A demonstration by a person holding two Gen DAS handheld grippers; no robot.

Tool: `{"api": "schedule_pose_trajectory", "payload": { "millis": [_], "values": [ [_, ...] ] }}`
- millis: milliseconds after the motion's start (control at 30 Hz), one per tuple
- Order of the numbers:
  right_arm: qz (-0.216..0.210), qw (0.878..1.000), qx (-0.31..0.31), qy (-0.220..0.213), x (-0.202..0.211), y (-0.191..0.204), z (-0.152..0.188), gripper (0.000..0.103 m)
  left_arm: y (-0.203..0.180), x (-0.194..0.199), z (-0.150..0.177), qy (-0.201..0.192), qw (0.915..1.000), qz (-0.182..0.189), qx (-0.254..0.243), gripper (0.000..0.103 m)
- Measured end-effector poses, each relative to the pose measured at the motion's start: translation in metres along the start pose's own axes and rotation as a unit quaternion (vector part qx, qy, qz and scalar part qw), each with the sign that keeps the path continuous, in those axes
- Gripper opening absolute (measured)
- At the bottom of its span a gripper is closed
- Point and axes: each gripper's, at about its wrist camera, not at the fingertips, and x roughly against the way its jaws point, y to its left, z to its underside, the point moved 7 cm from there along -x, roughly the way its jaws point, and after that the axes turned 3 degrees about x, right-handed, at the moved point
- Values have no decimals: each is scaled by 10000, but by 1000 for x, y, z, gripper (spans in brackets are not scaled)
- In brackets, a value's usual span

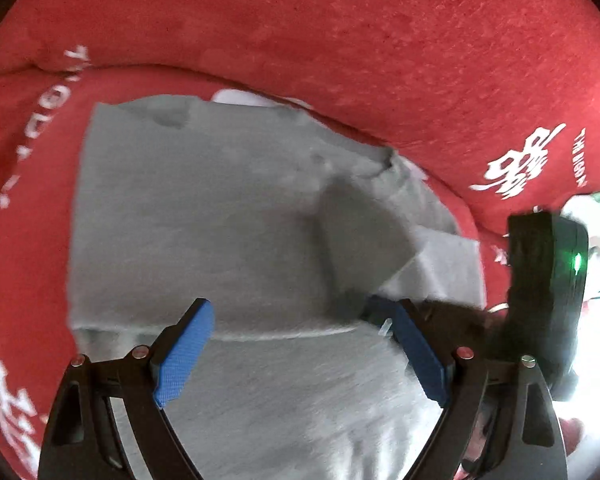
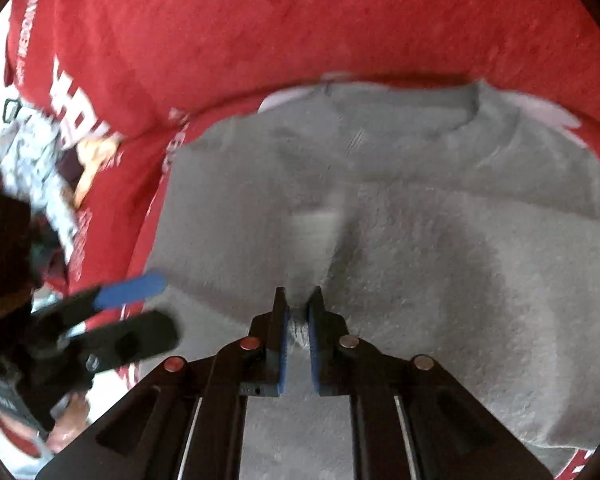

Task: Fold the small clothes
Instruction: 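Fold the held sleeve across the sweater body with the right gripper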

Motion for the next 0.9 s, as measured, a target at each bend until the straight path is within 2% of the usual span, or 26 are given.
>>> {"api": "schedule_pose_trajectory", "payload": {
  "millis": [67,100,267,367,467,567,667,900],
  "values": [
    [-197,9998,15,59,5,-1,10,28,-4,-8,-1,122,9997,188,93,92],
    [-223,9997,-50,20,7,-2,12,30,-6,-12,-2,186,9995,227,122,92],
    [-312,9964,-770,-176,30,-27,33,30,-14,-34,2,459,9988,168,0,92],
    [-407,9908,-1245,-329,54,-51,52,30,-15,-41,1,443,9990,33,-17,92],
    [-496,9820,-1764,-462,75,-76,73,30,-12,-41,2,448,9990,-65,32,92],
    [-545,9684,-2359,-603,96,-106,98,30,-3,-37,5,364,9982,-458,147,92],
    [-616,9541,-2832,-753,111,-131,120,30,3,-37,6,299,9982,-416,302,92],
    [-800,9419,-3142,-876,114,-146,136,30,-6,-51,-6,249,9987,-388,215,91]
  ]
}}
